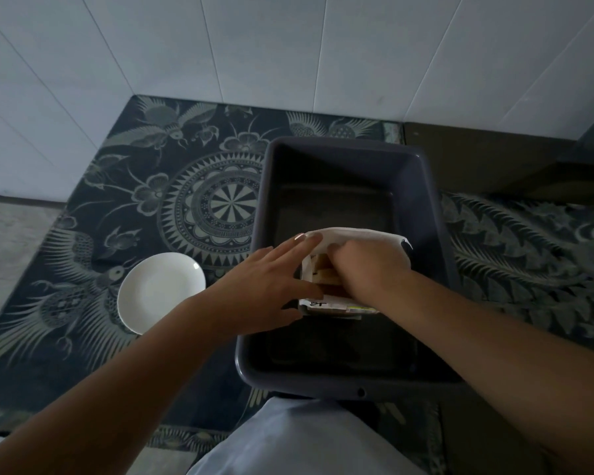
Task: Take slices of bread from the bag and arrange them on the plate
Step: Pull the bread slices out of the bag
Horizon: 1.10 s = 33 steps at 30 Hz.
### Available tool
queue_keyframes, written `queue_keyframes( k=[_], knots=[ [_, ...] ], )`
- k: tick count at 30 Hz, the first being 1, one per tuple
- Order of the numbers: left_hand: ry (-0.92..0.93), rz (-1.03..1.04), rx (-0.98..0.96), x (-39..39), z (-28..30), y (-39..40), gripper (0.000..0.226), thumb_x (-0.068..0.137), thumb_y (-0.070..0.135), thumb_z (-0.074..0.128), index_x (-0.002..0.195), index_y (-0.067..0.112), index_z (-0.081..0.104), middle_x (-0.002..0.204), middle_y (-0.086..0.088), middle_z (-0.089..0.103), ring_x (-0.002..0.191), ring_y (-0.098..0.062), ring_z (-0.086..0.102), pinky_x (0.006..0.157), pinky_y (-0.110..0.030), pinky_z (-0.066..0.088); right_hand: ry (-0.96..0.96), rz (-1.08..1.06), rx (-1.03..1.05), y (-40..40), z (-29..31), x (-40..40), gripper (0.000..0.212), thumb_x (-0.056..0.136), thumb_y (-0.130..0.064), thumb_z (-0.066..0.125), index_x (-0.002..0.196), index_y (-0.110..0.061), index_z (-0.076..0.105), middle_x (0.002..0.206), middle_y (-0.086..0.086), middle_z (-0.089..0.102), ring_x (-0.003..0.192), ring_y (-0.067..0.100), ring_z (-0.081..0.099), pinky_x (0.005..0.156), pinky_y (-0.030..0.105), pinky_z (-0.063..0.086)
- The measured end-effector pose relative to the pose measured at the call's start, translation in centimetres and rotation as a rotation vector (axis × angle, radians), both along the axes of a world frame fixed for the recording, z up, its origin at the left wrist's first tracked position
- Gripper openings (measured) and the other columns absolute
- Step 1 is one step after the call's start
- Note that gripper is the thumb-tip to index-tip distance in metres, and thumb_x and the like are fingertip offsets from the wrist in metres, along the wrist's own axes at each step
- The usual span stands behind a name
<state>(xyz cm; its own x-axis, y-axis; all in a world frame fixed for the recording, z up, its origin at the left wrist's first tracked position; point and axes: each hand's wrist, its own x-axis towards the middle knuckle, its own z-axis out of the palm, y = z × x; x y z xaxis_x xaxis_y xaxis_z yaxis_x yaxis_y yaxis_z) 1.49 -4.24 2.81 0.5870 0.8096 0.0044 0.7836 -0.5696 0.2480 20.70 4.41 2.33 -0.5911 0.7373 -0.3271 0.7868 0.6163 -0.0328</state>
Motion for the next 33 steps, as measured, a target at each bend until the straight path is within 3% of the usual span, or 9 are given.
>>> queue_keyframes(
  k=[4,8,13,16,21,24,27,29,33],
  knots=[
    [-0.034,0.003,-0.026,0.2,0.1,0.1,0.052,0.082,0.042,0.066,0.132,0.045,0.052,0.165,-0.014,0.003,0.151,-0.026,0.003,0.110,-0.042,0.028,0.044,0.086,0.196,-0.7,0.8,1.5,0.009,0.086,-0.025,0.064,0.093,-0.020,0.059,0.062,-0.011,0.036,0.052,0.007,0.034,0.047,0.021,0.026],
    [-0.116,0.072,-0.086,0.9,0.4,0.0,0.073,0.078,0.038,0.073,0.140,0.034,0.034,0.165,-0.008,0.009,0.148,-0.019,0.016,0.108,-0.034,0.026,0.106,0.075,0.149,-1.7,2.4,2.2,0.015,0.087,-0.028,0.064,0.100,-0.022,0.060,0.084,-0.004,0.066,0.067,0.012,0.058,0.059,0.024,0.039],
    [-0.361,0.269,-0.302,2.1,1.1,0.2,0.094,0.073,0.047,0.076,0.145,0.033,0.017,0.146,0.003,0.043,0.114,-0.007,0.049,0.087,-0.014,0.040,0.018,0.021,0.018,-2.3,4.8,2.6,0.025,0.091,-0.029,0.061,0.114,-0.021,0.054,0.104,-0.002,0.063,0.084,0.013,0.056,0.074,0.029,0.044],
    [-0.365,0.332,-0.321,3.2,1.3,0.5,0.096,0.075,0.049,0.076,0.148,0.034,0.015,0.149,0.002,0.043,0.120,-0.011,0.049,0.087,-0.014,0.036,0.022,0.063,0.084,-2.9,5.8,3.0,0.024,0.092,-0.034,0.059,0.112,-0.022,0.054,0.106,-0.004,0.061,0.080,0.010,0.050,0.069,0.026,0.038],
    [-0.413,0.386,-0.332,5.2,2.4,1.4,0.091,0.074,0.050,0.077,0.148,0.029,0.029,0.150,0.004,0.042,0.138,-0.015,0.034,0.109,-0.034,0.029,0.109,0.017,0.172,-3.1,8.9,4.0,0.025,0.088,-0.049,0.061,0.090,-0.031,0.044,0.075,-0.012,0.042,0.061,0.008,0.041,0.048,0.022,0.019],
    [-0.402,0.370,-0.183,6.3,3.5,2.1,0.075,0.072,0.054,0.072,0.139,0.035,0.045,0.146,0.009,0.046,0.129,-0.009,0.025,0.101,-0.025,0.016,0.164,0.007,0.182,-2.2,11.9,4.9,0.024,0.084,-0.047,0.057,0.079,-0.030,0.040,0.068,-0.010,0.044,0.057,0.007,0.042,0.047,0.026,0.030],
    [-0.451,0.441,-0.097,7.1,4.9,2.8,0.068,0.068,0.057,0.069,0.130,0.033,0.055,0.144,0.010,0.043,0.129,-0.020,0.030,0.102,-0.040,0.029,0.197,0.022,0.132,-1.5,15.5,5.9,0.015,0.080,-0.045,0.058,0.083,-0.030,0.055,0.067,-0.010,0.055,0.058,0.007,0.052,0.051,0.031,0.046],
    [-0.667,0.392,-0.170,7.3,6.2,3.2,0.063,0.069,0.048,0.076,0.126,0.029,0.057,0.132,0.010,0.051,0.124,-0.020,0.043,0.102,-0.047,0.040,0.231,0.031,0.083,-0.9,17.8,6.2,0.017,0.076,-0.043,0.068,0.087,-0.033,0.059,0.068,-0.012,0.058,0.059,0.003,0.054,0.050,0.026,0.042],
    [-1.002,0.268,-0.390,6.6,8.3,3.6,0.054,0.073,0.026,0.080,0.121,0.023,0.056,0.102,0.010,0.067,0.096,-0.011,0.066,0.078,-0.026,0.053,0.276,0.070,-0.041,0.4,20.6,5.8,0.031,0.070,-0.051,0.074,0.094,-0.039,0.058,0.077,-0.019,0.059,0.067,-0.003,0.054,0.055,0.022,0.038]
  ],
)
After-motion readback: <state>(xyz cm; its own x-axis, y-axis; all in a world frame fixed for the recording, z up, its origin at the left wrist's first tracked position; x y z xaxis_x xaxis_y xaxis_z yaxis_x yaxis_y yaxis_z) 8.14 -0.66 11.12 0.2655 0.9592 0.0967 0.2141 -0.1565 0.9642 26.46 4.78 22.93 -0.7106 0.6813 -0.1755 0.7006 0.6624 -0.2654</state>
